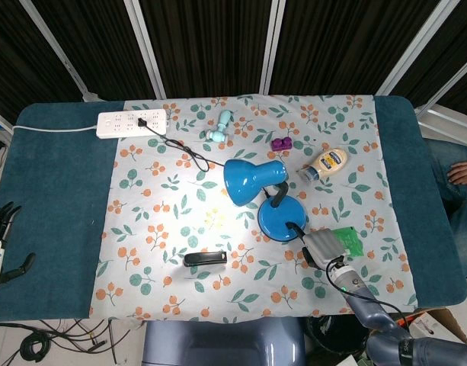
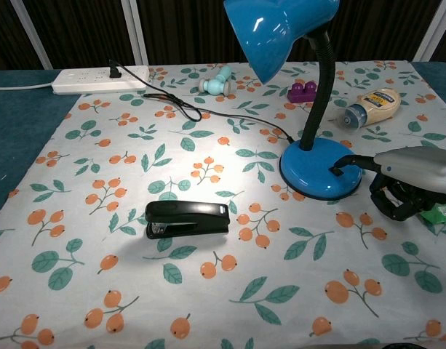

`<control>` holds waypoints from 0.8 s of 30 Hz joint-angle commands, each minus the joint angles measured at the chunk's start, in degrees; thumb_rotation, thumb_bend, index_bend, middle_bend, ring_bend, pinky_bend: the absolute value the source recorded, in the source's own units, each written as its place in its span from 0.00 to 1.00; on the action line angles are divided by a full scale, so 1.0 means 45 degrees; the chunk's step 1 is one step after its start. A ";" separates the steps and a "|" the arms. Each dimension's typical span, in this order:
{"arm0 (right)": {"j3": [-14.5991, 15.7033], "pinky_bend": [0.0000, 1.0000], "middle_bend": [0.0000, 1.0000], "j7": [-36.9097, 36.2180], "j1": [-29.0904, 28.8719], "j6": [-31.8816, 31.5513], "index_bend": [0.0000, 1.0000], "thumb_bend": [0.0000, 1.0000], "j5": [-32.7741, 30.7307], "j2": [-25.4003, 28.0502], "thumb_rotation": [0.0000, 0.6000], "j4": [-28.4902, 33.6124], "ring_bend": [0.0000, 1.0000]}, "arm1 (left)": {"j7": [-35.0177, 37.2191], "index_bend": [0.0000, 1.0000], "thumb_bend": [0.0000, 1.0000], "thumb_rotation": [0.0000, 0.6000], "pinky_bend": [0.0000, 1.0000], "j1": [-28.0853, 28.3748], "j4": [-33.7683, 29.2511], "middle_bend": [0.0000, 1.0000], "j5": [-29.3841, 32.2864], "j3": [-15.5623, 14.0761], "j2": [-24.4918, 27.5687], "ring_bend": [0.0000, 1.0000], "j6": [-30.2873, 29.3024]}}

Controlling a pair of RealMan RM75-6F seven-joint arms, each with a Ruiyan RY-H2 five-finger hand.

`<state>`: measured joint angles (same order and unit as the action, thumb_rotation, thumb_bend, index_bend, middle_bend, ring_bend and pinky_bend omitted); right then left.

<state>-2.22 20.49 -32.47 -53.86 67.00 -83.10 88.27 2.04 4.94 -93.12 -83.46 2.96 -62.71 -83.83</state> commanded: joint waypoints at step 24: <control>-0.0018 0.72 0.70 0.0112 -0.0059 0.0040 0.06 0.62 -0.0070 0.0059 1.00 0.0125 0.75 | -0.0014 0.00 0.30 1.00 0.07 0.0001 -0.0015 0.00 -0.0017 -0.0006 0.0006 0.00 -0.0006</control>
<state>-2.32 20.98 -32.73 -53.69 66.69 -82.83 88.83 1.97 4.94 -93.19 -83.52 2.93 -62.68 -83.85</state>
